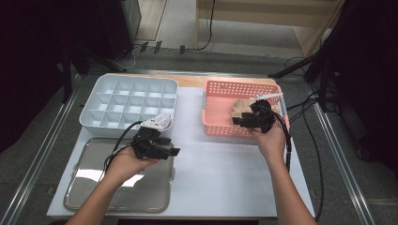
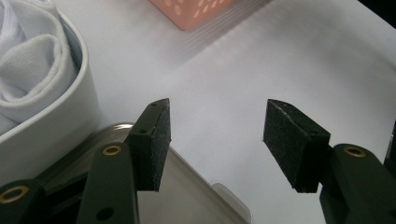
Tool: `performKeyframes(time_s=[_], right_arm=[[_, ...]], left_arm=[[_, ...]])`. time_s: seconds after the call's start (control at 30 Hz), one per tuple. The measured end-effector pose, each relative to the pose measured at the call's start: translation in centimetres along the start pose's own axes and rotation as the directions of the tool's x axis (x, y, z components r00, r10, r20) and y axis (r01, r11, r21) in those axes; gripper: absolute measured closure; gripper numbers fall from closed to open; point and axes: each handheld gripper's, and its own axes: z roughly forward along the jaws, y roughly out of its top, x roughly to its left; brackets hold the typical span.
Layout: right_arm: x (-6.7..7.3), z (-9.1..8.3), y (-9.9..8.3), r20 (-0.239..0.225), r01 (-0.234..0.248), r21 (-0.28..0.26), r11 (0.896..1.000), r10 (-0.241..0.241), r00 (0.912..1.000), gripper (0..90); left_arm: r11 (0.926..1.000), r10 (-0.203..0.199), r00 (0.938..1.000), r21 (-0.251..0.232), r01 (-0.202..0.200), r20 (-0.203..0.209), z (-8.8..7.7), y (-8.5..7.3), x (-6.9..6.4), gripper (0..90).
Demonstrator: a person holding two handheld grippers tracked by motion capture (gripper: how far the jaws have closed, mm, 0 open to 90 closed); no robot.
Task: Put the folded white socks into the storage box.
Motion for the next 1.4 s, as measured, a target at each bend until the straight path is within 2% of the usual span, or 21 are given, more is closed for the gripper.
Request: performKeyframes(time_s=[0.2, 0.3, 0.37, 0.47, 0.57, 0.67, 0.77, 0.87, 0.97, 1.1, 1.23, 1.4], right_arm=[[-0.7, 1.5, 0.5, 0.039, 0.008, 0.015, 1.0, -0.008, 0.9992, 48.0], [-0.9, 1.9, 0.8, 0.066, 0.015, 0.001, 1.0, -0.015, 0.9977, 51.0], [-1.1, 2.2, 1.1, 0.056, 0.004, -0.012, 1.0, -0.003, 0.9984, 51.1], [-1.3, 2.8, 1.4, 0.076, 0.013, 0.005, 1.0, -0.013, 0.997, 49.0], [-1.5, 3.5, 1.6, 0.095, -0.012, 0.026, 1.0, 0.01, 0.9954, 46.3], [-1.8, 4.1, 1.7, 0.128, -0.007, 0.052, 0.999, 0.0, 0.9917, 43.7], [-1.8, 4.5, 1.8, 0.133, -0.036, 0.068, 0.997, 0.027, 0.9907, 41.9], [-1.9, 5.0, 1.6, 0.153, -0.034, 0.092, 0.995, 0.019, 0.9881, 40.6], [-2.1, 5.4, 1.5, 0.167, -0.053, 0.111, 0.992, 0.034, 0.9854, 40.3], [-2.1, 5.7, 1.5, 0.175, -0.06, 0.126, 0.99, 0.037, 0.9839, 46.0], [-2.3, 5.9, 1.5, 0.173, -0.091, 0.139, 0.986, 0.066, 0.9827, 55.6], [-2.6, 6.1, 1.7, 0.141, -0.138, 0.169, 0.976, 0.114, 0.9834, 74.5]], left_arm=[[0.9999, 0.008, 0.9999, 0.013, -0.007, -0.007, 0.2, -0.1, 0.1, 42.7], [0.9998, 0.011, 0.9999, 0.016, -0.011, -0.006, 0.3, -0.1, 0.1, 42.7], [0.9998, 0.012, 0.9999, 0.018, -0.012, -0.007, 0.4, -0.2, 0.1, 42.8], [0.9997, 0.012, 0.9999, 0.023, -0.011, -0.008, 0.5, -0.2, 0.0, 42.8], [0.9997, 0.012, 0.9999, 0.023, -0.011, -0.011, 0.5, -0.3, 0.1, 42.9], [0.9997, 0.011, 0.9999, 0.022, -0.011, -0.009, 0.6, -0.3, 0.0, 43.0], [0.9996, 0.011, 0.9999, 0.025, -0.011, -0.009, 0.6, -0.3, 0.0, 43.0], [0.9994, 0.018, 0.9998, 0.028, -0.017, -0.009, 0.6, -0.3, -0.1, 43.0], [0.9995, 0.018, 0.9998, 0.027, -0.018, -0.01, 0.6, -0.3, -0.1, 43.1], [0.9995, 0.019, 0.9998, 0.026, -0.018, -0.01, 0.6, -0.3, -0.1, 43.0], [0.9995, 0.021, 0.9997, 0.024, -0.021, -0.01, 0.5, -0.3, 0.0, 43.2], [0.9995, 0.02, 0.9997, 0.023, -0.02, -0.012, 0.5, -0.3, 0.1, 43.2]])
